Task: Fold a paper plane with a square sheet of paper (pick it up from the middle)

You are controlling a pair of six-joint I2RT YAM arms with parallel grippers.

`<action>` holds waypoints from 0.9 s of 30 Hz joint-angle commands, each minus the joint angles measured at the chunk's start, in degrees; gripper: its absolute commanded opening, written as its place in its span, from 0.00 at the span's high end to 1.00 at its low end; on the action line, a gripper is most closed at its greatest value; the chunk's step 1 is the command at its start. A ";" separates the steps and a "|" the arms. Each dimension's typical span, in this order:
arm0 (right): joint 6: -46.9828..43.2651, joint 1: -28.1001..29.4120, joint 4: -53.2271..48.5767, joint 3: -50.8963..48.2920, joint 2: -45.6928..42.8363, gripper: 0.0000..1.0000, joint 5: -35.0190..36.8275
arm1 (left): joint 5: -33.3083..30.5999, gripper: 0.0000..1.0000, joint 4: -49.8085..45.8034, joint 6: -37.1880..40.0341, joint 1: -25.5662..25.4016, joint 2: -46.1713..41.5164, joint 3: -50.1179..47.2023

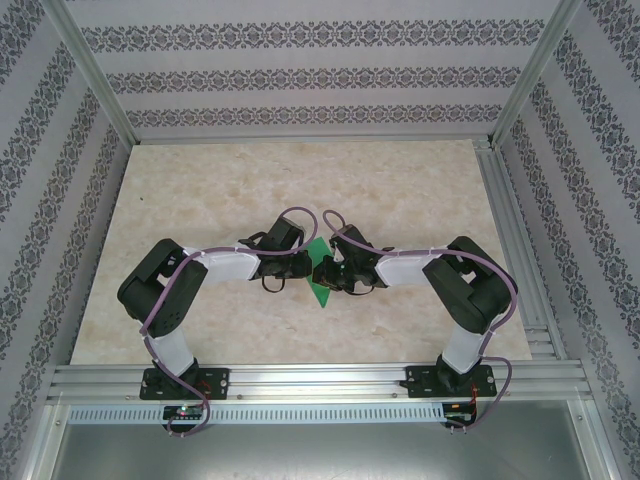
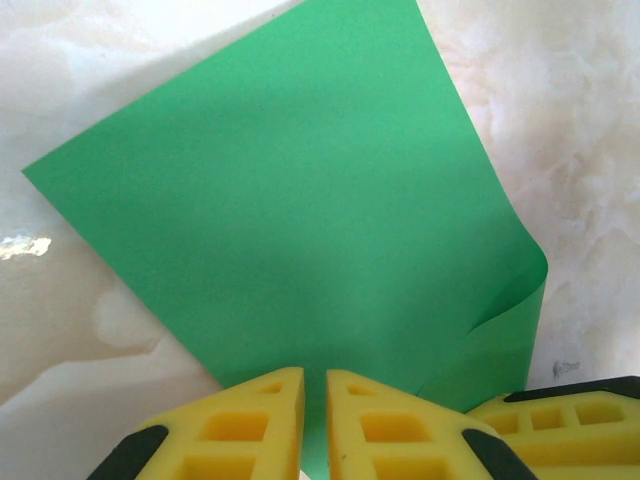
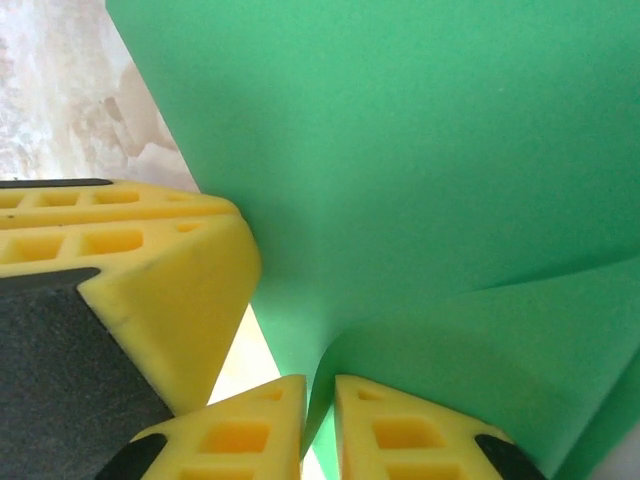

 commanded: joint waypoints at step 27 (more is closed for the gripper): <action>-2.08 -0.82 0.69 -3.79 1.49 0.68 2.22 | 4.02 0.84 0.17 -1.77 3.61 -8.02 -3.06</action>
